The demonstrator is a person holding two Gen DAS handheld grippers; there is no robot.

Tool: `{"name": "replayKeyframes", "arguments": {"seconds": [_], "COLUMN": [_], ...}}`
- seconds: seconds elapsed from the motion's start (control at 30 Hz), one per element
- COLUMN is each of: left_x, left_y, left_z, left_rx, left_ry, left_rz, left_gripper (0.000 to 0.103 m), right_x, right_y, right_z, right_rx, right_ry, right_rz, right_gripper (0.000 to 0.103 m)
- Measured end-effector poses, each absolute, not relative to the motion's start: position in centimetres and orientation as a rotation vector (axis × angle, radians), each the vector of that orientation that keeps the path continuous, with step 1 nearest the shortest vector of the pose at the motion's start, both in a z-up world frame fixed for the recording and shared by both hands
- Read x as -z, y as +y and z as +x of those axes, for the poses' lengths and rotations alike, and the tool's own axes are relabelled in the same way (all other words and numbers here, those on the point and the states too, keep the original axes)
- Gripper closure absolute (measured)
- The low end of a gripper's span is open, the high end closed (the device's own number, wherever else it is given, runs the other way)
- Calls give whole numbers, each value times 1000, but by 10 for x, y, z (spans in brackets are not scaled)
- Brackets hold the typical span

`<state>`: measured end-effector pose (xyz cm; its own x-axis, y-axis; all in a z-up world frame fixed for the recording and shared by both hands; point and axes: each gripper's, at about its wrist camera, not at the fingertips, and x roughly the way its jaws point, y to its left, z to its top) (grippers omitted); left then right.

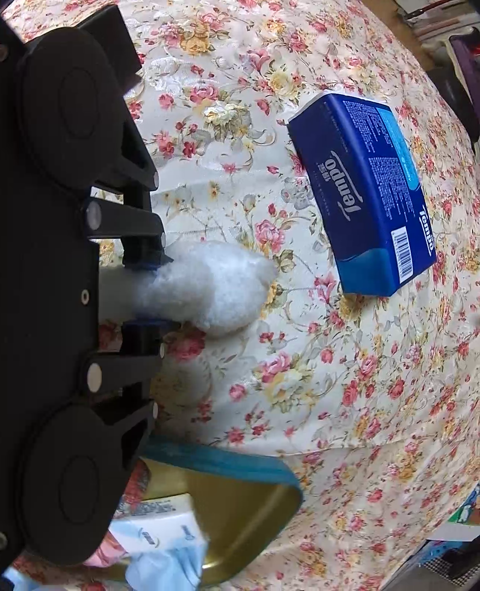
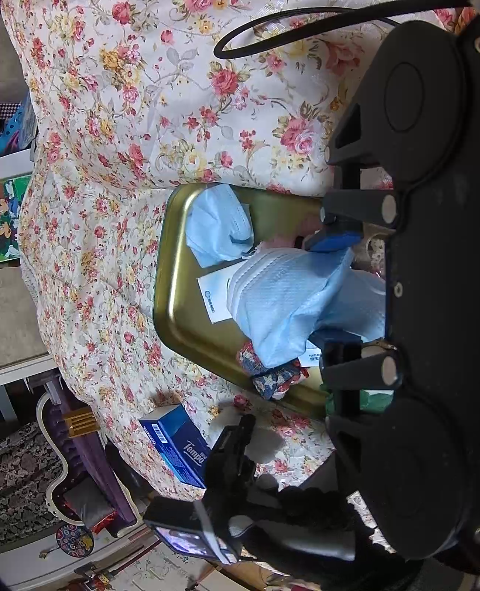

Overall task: Organize soft objects
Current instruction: 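Lower the plush and mask into the tray and open both grippers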

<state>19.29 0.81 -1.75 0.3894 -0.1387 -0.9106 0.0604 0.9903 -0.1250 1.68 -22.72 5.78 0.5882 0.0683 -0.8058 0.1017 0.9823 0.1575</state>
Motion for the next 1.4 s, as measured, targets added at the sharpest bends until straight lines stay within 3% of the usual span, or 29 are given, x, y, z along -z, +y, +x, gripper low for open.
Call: {"name": "replayKeyframes", "arguments": {"seconds": [0.27,0.57,0.93,1.03,1.07,1.1,1.17,1.4], "left_x": [-7,-57,-53,-50,-50,-50,-54,-68], "left_y": [-2,-70,-136,-145,-148,-150,-152,-148], "left_z": [186,181,189,189,188,188,186,179], "left_rx": [154,275,325,334,338,341,337,321], "left_ry": [1172,1103,1137,1143,1142,1139,1117,1069], "left_rz": [-59,68,179,211,228,243,254,248], "left_gripper": [82,82,81,76,69,58,47,43], "right_x": [-56,-49,-50,-51,-52,-53,-55,-62], "right_y": [-230,-231,-231,-232,-233,-234,-236,-242], "right_z": [21,29,42,47,49,50,53,56], "right_rx": [23,55,79,79,80,79,82,103], "right_ry": [953,1003,1038,1040,1038,1036,1023,1003], "right_rz": [191,163,131,135,139,147,167,199], "right_gripper": [61,61,61,59,58,55,40,35]}}
